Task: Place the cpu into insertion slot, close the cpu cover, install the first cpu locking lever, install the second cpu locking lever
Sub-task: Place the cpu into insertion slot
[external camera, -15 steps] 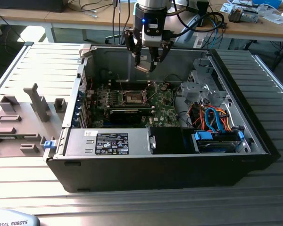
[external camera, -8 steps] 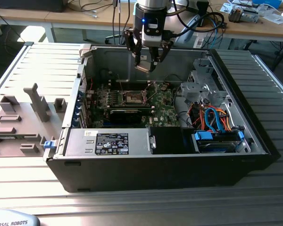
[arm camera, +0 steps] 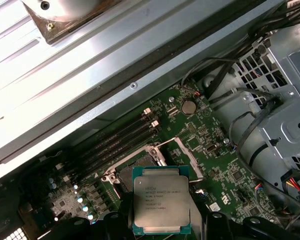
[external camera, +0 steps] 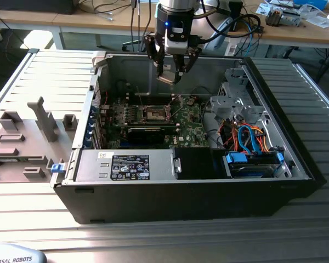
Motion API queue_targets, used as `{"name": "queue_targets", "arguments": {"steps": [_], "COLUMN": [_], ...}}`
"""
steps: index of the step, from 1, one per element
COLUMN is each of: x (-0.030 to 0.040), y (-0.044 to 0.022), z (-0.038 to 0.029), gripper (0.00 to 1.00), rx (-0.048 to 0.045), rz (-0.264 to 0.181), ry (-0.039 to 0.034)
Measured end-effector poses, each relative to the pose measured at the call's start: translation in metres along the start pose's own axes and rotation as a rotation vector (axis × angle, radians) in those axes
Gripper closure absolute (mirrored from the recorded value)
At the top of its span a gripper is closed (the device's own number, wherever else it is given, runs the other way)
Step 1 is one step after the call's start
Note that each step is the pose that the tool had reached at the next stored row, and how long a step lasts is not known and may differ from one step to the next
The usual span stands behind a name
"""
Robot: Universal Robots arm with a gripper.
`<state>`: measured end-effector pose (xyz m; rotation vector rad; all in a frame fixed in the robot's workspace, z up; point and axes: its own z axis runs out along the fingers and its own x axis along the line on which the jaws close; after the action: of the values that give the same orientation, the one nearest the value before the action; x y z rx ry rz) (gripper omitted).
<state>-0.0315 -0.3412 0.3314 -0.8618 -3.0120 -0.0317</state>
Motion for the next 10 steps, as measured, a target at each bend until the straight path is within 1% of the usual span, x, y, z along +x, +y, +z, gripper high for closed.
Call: {"name": "queue_targets", "arguments": {"steps": [10], "x": [0.0000], "y": [0.0000], "z": [0.0000], "gripper": [0.46], "rx": [0.0006], "rz": [0.006], "ry": [-0.0005]}}
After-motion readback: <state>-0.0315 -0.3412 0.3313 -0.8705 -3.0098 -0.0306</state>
